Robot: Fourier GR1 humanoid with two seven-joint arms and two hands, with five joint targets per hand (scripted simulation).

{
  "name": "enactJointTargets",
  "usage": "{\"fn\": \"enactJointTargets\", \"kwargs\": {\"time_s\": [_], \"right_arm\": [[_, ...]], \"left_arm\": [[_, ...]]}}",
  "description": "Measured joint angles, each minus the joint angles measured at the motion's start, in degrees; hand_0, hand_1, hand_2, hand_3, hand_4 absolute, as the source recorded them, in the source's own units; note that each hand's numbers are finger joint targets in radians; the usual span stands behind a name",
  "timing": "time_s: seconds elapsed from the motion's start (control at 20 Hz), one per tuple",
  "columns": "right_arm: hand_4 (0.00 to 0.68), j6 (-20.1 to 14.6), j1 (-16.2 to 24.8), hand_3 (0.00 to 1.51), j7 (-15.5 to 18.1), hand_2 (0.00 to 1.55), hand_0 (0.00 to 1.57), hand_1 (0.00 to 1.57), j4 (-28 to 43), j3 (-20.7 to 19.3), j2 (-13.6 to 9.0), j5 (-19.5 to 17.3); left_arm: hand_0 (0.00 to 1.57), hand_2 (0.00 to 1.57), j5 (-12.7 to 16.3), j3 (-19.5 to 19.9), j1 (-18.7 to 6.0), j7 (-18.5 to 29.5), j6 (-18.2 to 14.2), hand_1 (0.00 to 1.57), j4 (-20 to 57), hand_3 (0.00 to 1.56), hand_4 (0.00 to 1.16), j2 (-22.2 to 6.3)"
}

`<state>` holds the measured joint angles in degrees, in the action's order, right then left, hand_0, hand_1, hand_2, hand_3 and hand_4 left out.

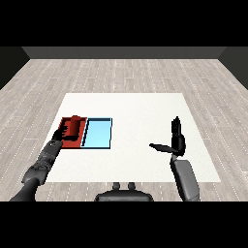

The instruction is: Pick the red can and put it in the red box

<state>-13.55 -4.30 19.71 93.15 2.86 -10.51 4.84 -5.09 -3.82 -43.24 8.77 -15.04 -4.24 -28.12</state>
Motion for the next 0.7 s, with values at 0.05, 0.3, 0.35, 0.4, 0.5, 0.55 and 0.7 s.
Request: {"fn": "enactJointTargets", "kwargs": {"time_s": [0.05,0.3,0.35,0.4,0.5,0.55,0.7], "right_arm": [[0.0,0.58,0.77,0.0,1.12,0.0,0.0,0.0,-0.07,-0.07,0.09,0.28],[0.0,0.79,0.38,0.0,0.72,0.0,0.0,0.0,0.99,0.34,0.94,0.49],[0.0,0.64,0.53,0.0,0.44,0.0,0.0,0.0,1.73,0.64,1.19,0.45],[0.0,0.78,0.73,0.0,0.48,0.0,0.0,0.0,2.0,0.47,1.19,0.74],[0.0,1.3,1.03,0.0,0.92,0.0,0.0,0.0,2.16,0.42,1.46,1.46],[0.0,1.69,1.05,0.0,1.14,0.0,0.0,0.0,2.26,0.67,1.75,1.84],[0.0,3.5,1.54,0.0,1.3,0.0,0.0,0.0,2.94,1.52,1.93,3.08]], "left_arm": [[0.0,0.0,0.05,0.22,-0.69,-0.68,-0.21,0.0,0.2,0.0,0.0,-0.42],[0.0,0.0,4.75,5.45,-0.09,4.78,-1.89,0.0,-2.44,0.0,0.0,-1.69],[0.0,0.0,6.3,7.07,0.05,6.86,-2.48,0.0,-3.63,0.0,0.0,-1.79],[0.0,0.0,8.12,8.89,-0.1,9.61,-2.92,0.0,-5.39,0.0,0.0,-1.28],[0.0,0.0,11.48,12.14,0.08,15.63,-2.12,0.0,-9.25,0.0,0.0,-0.66],[0.0,0.0,13.03,13.49,-0.1,18.29,-1.55,0.0,-11.22,0.0,0.0,0.35],[0.0,0.0,17.85,16.88,-0.84,24.89,3.48,0.0,-17.46,0.0,0.0,4.07]]}}
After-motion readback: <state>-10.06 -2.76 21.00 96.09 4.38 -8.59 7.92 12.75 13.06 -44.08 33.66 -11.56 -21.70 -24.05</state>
